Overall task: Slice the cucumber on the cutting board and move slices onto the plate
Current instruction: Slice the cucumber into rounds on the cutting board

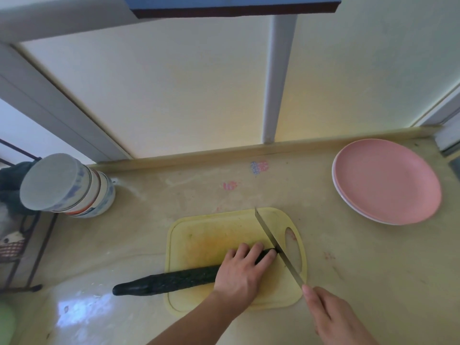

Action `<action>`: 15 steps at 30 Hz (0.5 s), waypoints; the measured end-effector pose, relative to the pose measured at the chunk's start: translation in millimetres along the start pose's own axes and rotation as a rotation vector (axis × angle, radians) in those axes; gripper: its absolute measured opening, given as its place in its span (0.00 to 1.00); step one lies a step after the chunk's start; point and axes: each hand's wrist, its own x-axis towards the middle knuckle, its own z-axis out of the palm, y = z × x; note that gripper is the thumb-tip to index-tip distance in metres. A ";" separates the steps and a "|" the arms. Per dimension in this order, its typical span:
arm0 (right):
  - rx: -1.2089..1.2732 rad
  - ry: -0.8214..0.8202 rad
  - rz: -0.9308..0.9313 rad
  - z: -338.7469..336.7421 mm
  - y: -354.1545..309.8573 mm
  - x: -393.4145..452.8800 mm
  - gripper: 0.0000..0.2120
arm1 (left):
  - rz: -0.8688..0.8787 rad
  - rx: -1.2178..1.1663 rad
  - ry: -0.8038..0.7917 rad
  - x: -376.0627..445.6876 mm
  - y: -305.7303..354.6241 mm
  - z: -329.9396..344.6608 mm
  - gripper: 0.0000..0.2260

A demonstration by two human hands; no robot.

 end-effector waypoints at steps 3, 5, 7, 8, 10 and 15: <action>-0.012 -0.007 -0.008 -2.0 -1.9 -2.8 0.22 | 0.000 0.016 -0.001 0.6 0.6 -0.1 0.33; -0.016 -0.006 -0.019 -1.8 -3.6 -4.4 0.22 | -0.003 0.022 -0.002 1.2 1.0 -0.4 0.33; 0.005 0.002 -0.017 0.3 -5.5 -5.5 0.25 | -0.005 0.025 -0.002 1.2 1.1 -0.1 0.33; 0.012 0.005 -0.012 1.1 -6.5 -4.9 0.30 | -0.004 0.028 -0.003 1.1 1.3 0.1 0.33; -0.004 -0.007 -0.003 2.9 -5.8 0.1 0.37 | -0.002 0.028 -0.003 1.0 1.1 1.0 0.32; 0.023 -0.036 -0.043 9.3 -0.1 11.9 0.40 | -0.024 0.022 0.011 1.2 2.0 1.8 0.36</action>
